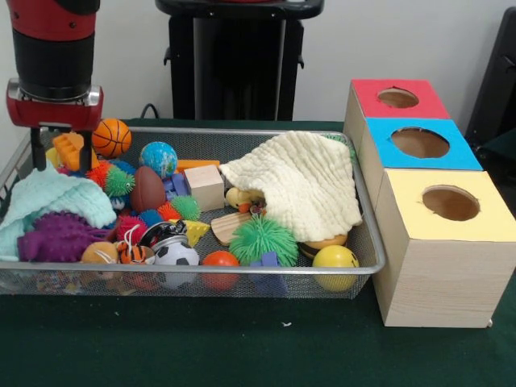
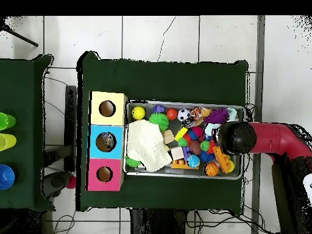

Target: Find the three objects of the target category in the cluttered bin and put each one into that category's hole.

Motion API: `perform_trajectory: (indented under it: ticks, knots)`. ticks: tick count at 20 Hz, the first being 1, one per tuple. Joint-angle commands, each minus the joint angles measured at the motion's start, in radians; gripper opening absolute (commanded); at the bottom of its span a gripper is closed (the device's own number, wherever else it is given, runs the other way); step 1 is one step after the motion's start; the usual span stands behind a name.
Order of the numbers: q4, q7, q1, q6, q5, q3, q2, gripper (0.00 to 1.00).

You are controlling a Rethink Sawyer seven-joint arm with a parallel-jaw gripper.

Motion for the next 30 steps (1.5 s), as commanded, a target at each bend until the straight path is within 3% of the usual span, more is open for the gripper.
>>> perform_trajectory:
  ticks: [1,5,9,15,25,30]
  knots:
    - [0.006,-0.194,0.011,-0.103,-0.126,0.026,0.036,1.0]
    - [0.0,-0.192,0.022,-0.143,-0.18,0.023,0.036,1.0]
    - [-0.006,-0.263,0.03,-0.166,-0.239,0.041,0.025,1.0]
    - [0.002,-0.133,0.004,-0.197,-0.188,0.035,0.06,1.0]
    - [-0.026,-0.1,0.012,-0.143,-0.145,0.02,0.123,1.0]
    - [-0.033,-0.101,0.008,-0.152,-0.161,0.007,0.16,1.0]
